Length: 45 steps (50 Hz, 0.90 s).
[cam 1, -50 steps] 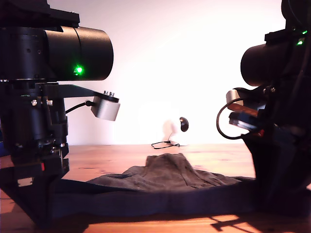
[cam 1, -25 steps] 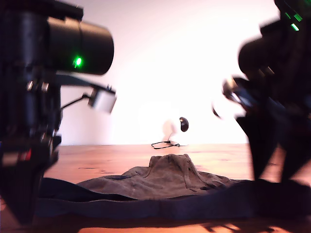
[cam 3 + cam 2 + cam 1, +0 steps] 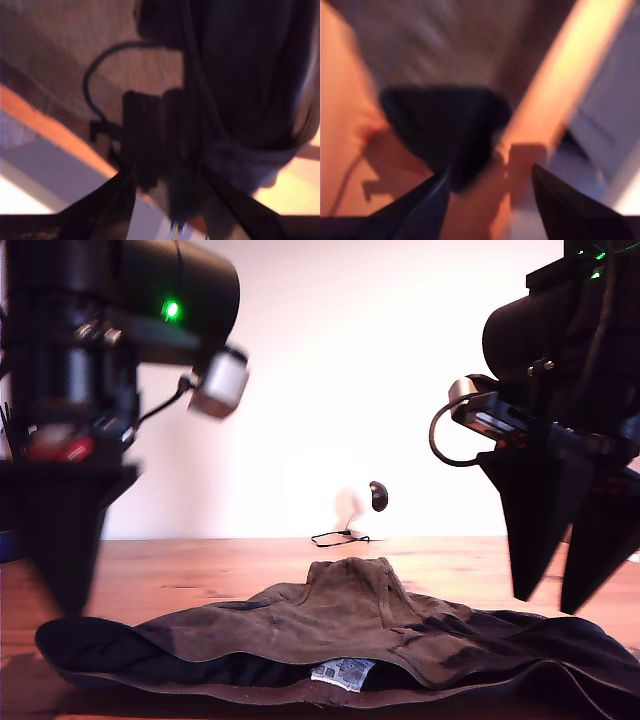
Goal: Fold the underwear in front of you. After folding it, place it to the right side.
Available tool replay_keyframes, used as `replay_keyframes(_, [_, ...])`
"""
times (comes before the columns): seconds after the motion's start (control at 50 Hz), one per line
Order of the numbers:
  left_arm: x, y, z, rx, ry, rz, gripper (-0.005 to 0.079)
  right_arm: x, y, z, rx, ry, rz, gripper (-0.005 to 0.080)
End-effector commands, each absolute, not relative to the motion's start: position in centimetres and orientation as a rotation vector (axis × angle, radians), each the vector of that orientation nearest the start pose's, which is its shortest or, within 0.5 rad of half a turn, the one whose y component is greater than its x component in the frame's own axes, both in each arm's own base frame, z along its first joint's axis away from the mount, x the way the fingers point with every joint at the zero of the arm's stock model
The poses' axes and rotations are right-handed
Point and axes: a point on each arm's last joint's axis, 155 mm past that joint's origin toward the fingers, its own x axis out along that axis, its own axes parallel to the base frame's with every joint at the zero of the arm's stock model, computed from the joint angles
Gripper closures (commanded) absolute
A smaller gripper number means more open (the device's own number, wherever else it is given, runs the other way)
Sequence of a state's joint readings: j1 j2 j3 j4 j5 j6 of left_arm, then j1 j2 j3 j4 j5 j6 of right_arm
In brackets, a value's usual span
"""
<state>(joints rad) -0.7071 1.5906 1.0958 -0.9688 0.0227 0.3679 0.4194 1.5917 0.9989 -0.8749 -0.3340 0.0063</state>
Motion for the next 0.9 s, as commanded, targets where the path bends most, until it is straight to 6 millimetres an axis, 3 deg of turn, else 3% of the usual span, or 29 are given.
replay_keyframes(0.0, [23.8, -20.8, 6.0, 0.7, 1.246, -0.846, 0.0358, 24.2, 17.4, 3.8, -0.038, 1.493, 0.592, 0.0411])
replay_keyframes(0.12, [25.0, -23.4, 6.7, 0.523, 1.185, -0.909, 0.0559, 25.2, 17.6, 4.0, -0.009, 1.465, 0.566, 0.0411])
replay_keyframes(0.24, [26.2, -24.7, 7.5, 0.429, 1.127, -0.954, 0.0769, 26.3, 17.5, 4.2, 0.054, 1.443, 0.515, 0.0411])
replay_keyframes(0.34, [26.7, -24.7, 7.2, 0.392, 1.132, -0.962, 0.0763, 27.2, 17.0, 4.3, 0.101, 1.43, 0.474, 0.0412])
replay_keyframes(0.56, [26.7, -25.1, 4.0, 0.348, 1.211, -0.999, 0.0763, 28.3, 15.0, 4.1, 0.185, 1.434, 0.356, 0.0412])
replay_keyframes(0.72, [26.8, -26.7, 3.4, 0.313, 1.187, -1.062, 0.0763, 27.3, 14.2, 3.9, 0.198, 1.484, 0.327, 0.0411])
replay_keyframes(0.88, [26.9, -27.0, 2.1, 0.316, 1.205, -1.063, 0.0763, 26.6, 14.0, 3.8, 0.195, 1.517, 0.316, 0.0411])
